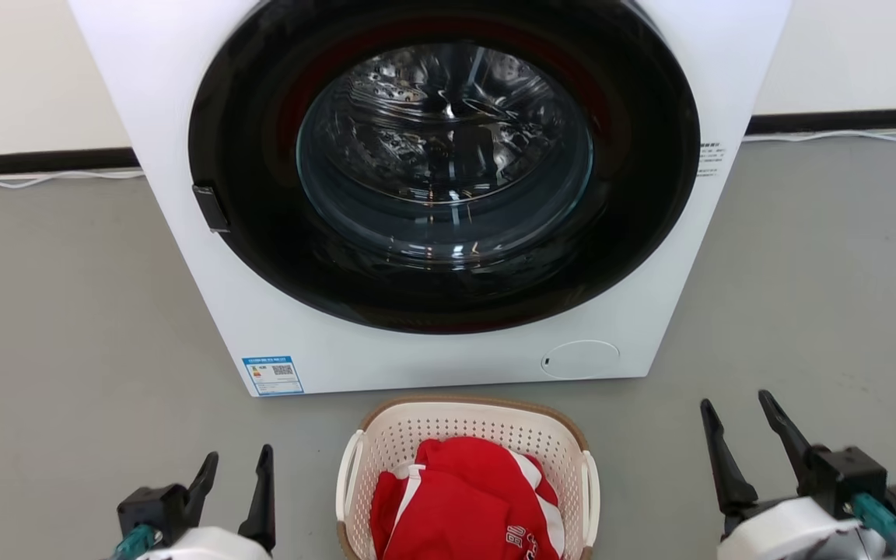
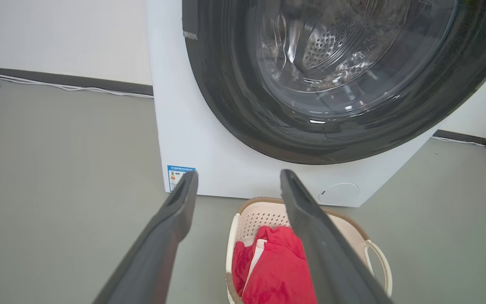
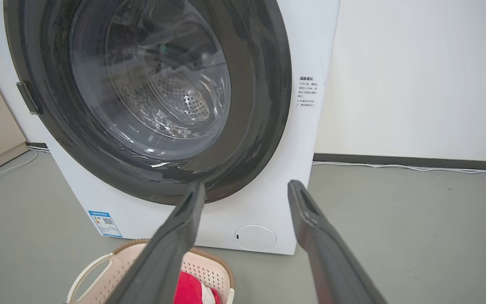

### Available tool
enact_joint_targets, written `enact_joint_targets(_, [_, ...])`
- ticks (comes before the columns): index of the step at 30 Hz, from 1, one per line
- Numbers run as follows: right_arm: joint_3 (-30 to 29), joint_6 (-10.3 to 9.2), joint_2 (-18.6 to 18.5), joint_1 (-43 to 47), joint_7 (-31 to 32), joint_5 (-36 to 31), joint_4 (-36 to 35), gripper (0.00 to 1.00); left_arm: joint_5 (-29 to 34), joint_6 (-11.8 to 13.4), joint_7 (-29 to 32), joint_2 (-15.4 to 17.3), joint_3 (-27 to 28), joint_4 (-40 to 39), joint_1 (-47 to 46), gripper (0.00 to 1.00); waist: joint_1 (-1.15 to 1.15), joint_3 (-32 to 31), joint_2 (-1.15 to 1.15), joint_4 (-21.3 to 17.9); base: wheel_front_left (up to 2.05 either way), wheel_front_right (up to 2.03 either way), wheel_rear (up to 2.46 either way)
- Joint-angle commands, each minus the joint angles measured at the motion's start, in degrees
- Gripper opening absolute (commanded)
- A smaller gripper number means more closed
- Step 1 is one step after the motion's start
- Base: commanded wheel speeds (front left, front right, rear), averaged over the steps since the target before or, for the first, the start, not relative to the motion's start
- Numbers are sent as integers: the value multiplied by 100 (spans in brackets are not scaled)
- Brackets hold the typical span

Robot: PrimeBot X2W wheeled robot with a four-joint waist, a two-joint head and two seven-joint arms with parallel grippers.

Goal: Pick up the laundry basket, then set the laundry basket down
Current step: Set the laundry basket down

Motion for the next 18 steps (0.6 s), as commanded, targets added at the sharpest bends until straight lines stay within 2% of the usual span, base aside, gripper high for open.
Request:
enact_joint_targets(1, [77, 33, 6, -8, -79, 23, -212, 100, 33, -60, -53, 31, 235, -202, -51, 100, 0, -23, 0, 8, 0, 0, 0])
enact_joint_targets(9, [-181, 33, 145, 394, -79, -9, -501, 100, 144, -144, -53, -90, 596, -472, 321, 100, 0, -152, 0, 20, 0, 0, 0])
enact_joint_targets(18, [-293, 33, 252, 581, -79, -56, -586, 100, 226, -220, -53, -176, 761, -498, 419, 100, 0, -205, 0, 37, 0, 0, 0])
